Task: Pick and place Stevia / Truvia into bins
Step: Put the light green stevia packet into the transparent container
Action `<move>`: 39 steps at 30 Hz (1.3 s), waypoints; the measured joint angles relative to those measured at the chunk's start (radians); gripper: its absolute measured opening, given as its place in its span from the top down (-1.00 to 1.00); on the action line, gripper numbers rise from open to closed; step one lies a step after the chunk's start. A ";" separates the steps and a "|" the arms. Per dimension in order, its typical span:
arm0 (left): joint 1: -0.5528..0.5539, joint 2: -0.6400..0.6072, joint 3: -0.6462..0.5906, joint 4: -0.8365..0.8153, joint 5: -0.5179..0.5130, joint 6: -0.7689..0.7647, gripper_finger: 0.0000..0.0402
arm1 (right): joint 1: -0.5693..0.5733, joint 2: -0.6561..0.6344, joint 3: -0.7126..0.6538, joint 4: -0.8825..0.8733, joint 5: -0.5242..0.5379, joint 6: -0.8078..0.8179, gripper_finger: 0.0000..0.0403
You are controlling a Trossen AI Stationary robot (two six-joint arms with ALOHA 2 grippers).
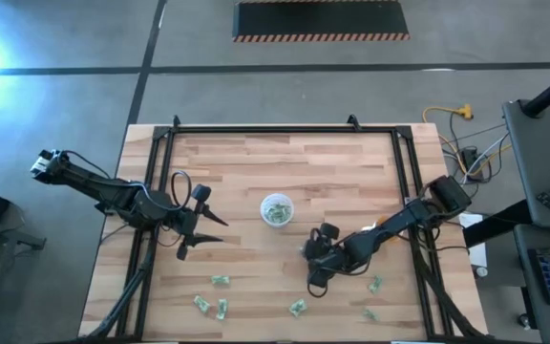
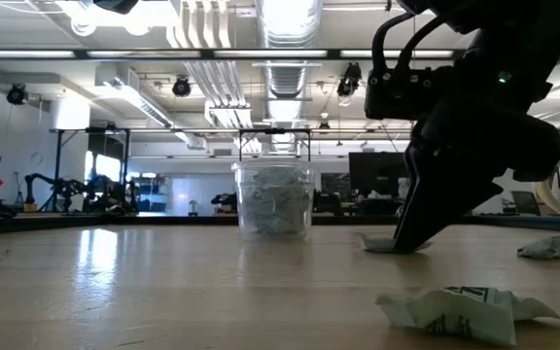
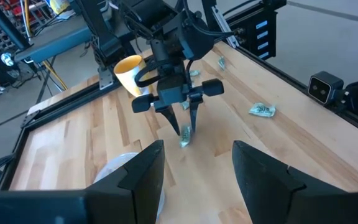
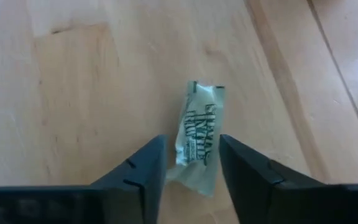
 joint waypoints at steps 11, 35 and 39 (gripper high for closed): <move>0.000 0.000 0.000 0.000 0.000 0.000 0.14 | 0.001 0.000 0.017 -0.022 0.002 -0.081 0.93; 0.000 0.000 0.000 0.000 0.000 0.000 0.14 | -0.201 -0.003 0.269 -0.017 0.334 -0.597 0.96; 0.000 0.000 -0.003 -0.001 0.000 -0.023 0.14 | -0.300 -0.003 0.274 0.012 0.184 -0.608 0.96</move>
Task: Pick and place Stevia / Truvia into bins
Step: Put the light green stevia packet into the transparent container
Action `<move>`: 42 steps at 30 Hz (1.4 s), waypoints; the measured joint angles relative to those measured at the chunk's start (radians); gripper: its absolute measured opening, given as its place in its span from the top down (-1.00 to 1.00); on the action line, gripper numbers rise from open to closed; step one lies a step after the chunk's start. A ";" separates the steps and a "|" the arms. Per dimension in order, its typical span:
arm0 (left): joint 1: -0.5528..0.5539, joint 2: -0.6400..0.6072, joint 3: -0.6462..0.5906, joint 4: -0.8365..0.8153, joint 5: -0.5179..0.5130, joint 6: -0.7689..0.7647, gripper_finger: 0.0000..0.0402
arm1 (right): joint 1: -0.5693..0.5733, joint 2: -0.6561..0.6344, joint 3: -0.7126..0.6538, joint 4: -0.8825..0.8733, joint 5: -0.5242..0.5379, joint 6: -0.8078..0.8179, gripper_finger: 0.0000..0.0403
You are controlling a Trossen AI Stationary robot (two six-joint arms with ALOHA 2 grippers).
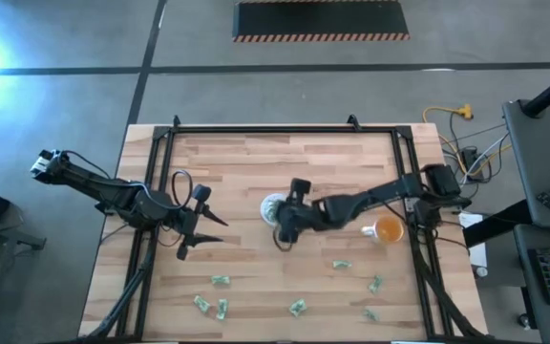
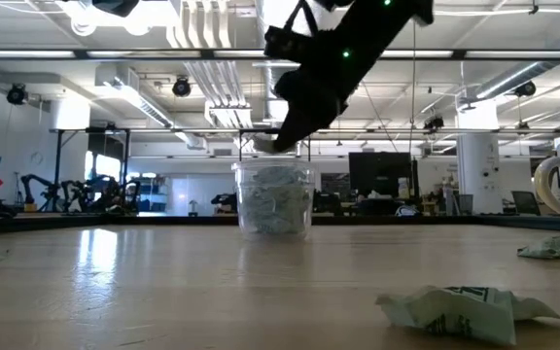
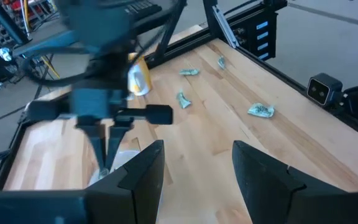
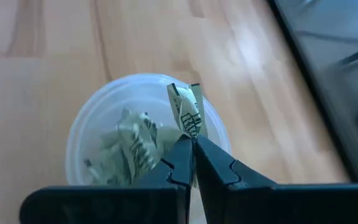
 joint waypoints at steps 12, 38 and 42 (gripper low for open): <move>0.000 0.000 -0.014 0.001 0.000 -0.003 0.14 | -0.067 0.000 -0.018 0.004 -0.177 -0.021 0.80; -0.020 0.288 -0.065 -0.208 0.110 -0.450 0.14 | 0.221 -0.135 0.085 -0.350 -0.109 0.133 0.30; -0.060 0.429 -0.049 -0.180 0.168 -0.479 0.14 | 0.300 -0.142 0.085 -0.373 -0.106 0.176 0.35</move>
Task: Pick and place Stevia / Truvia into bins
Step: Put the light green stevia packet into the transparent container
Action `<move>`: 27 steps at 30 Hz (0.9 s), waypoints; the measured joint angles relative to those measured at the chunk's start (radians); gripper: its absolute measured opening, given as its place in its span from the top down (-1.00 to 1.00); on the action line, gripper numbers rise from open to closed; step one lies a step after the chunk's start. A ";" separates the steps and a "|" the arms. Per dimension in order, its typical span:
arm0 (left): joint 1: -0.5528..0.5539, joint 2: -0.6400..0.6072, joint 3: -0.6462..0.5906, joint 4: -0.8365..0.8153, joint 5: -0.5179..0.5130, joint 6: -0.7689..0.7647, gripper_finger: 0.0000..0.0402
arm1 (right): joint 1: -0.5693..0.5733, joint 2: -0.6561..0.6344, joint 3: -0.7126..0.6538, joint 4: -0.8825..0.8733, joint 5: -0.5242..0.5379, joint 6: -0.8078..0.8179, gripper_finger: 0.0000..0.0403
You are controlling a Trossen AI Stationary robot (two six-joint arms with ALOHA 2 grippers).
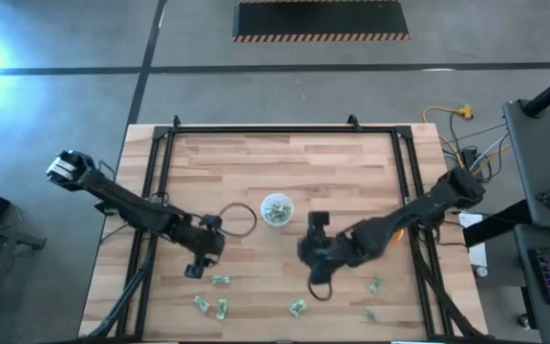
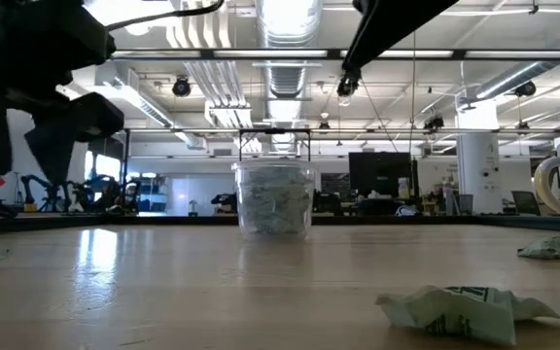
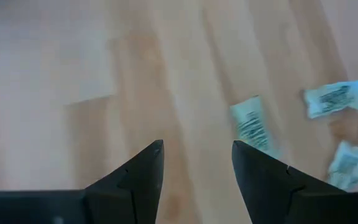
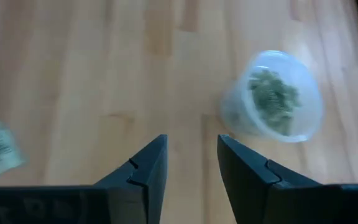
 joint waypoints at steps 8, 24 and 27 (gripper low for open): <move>-0.109 0.165 0.068 0.128 0.029 -0.020 0.14 | 0.085 -0.001 -0.001 0.001 0.008 0.030 0.44; -0.180 0.380 0.146 0.121 -0.038 -0.072 0.17 | 0.105 -0.001 -0.003 0.005 0.008 0.098 0.62; -0.181 0.385 0.150 0.102 -0.041 -0.072 0.28 | 0.110 -0.001 -0.005 0.005 0.008 0.100 0.64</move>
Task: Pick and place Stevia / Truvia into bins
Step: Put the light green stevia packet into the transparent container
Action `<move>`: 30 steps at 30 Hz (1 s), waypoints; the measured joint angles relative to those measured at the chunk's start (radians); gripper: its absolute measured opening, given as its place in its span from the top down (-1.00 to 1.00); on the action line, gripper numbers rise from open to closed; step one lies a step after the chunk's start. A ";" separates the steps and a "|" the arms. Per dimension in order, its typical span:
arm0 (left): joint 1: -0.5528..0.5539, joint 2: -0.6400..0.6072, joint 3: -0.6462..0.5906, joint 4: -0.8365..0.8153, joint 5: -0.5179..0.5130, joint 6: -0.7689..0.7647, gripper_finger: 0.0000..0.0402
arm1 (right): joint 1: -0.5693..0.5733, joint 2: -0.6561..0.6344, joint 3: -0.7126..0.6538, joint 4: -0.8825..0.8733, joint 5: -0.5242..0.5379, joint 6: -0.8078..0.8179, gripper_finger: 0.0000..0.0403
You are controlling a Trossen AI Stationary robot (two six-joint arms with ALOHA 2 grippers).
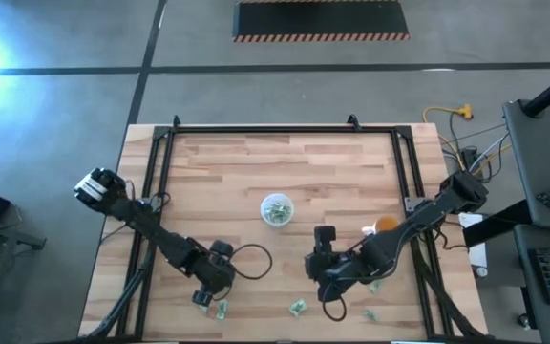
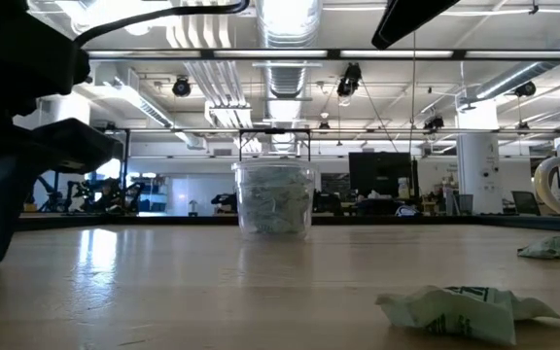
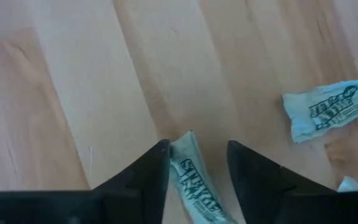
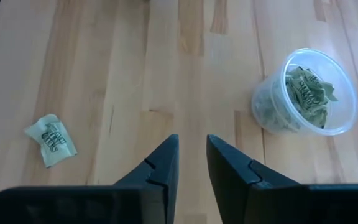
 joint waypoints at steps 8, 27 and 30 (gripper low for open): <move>-0.001 -0.017 0.002 -0.031 -0.001 0.074 0.89 | 0.007 0.000 -0.020 0.002 -0.001 0.001 0.66; 0.139 -0.024 0.076 0.212 -0.644 0.709 1.00 | 0.029 0.000 -0.052 0.008 -0.002 0.255 0.66; 0.204 -0.037 0.076 0.306 -0.587 0.828 1.00 | 0.040 0.000 -0.055 0.009 -0.001 0.292 0.65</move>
